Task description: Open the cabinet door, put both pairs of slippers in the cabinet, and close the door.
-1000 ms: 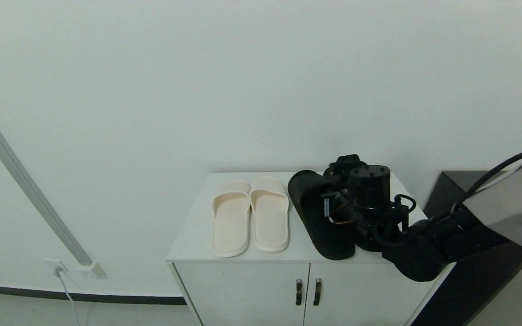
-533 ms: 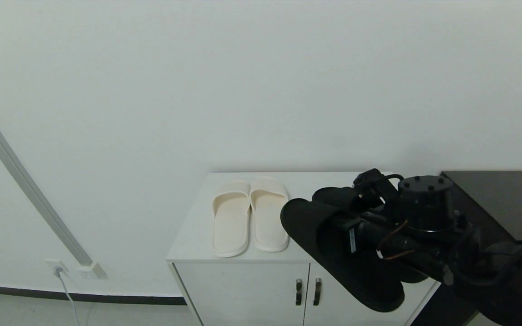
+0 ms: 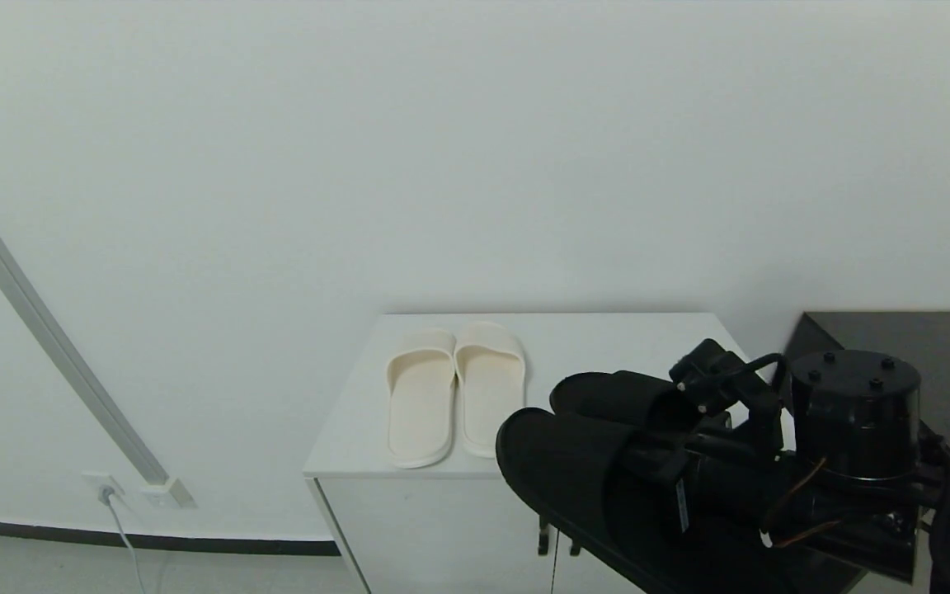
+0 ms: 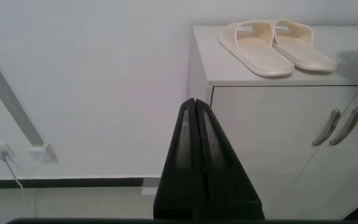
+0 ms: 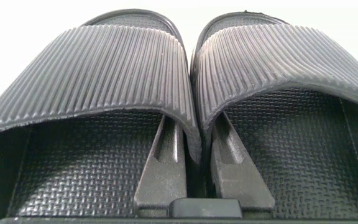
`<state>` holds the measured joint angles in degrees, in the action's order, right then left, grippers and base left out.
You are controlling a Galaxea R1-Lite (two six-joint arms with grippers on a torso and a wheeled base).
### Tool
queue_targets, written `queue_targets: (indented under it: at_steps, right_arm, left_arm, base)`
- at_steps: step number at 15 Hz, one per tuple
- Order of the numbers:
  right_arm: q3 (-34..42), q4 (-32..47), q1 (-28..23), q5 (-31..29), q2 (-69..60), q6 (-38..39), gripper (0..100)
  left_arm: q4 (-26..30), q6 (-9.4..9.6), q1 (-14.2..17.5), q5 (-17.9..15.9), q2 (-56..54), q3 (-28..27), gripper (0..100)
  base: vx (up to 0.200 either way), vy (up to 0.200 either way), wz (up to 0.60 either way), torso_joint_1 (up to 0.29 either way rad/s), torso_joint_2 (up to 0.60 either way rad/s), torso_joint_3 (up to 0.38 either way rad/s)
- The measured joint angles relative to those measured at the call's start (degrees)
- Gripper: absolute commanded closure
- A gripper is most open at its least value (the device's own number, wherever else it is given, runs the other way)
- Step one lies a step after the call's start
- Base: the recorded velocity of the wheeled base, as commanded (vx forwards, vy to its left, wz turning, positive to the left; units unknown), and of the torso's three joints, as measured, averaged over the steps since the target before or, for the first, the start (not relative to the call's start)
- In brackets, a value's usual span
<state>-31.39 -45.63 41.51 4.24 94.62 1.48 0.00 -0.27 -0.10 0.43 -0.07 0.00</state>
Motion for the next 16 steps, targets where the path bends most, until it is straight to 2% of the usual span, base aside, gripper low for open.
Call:
queue_targets:
  at_steps: [1, 10, 16]
  right_arm:
    - [0.30, 0.06, 0.52, -0.01, -0.17, -0.02, 100]
    - [2.26, -0.29, 1.90, 0.05, -2.21, -0.06, 100]
    - [3.41, -0.29, 2.40, 0.05, -3.15, -0.09, 100]
  left_arm:
    - [0.00, -0.02, 0.00, 0.00, 0.00, 0.00, 100]
    - [0.00, -0.05, 0.00, 0.00, 0.00, 0.00, 100]
    - [0.00, -0.06, 0.00, 0.04, 0.00, 0.00, 100]
  base:
    - [0.000, 0.000, 0.00, 0.000, 0.00, 0.000]
    - [-0.200, 0.000, 0.00, -0.001, 0.00, 0.004]
    - [0.000, 0.000, 0.00, 0.000, 0.00, 0.000]
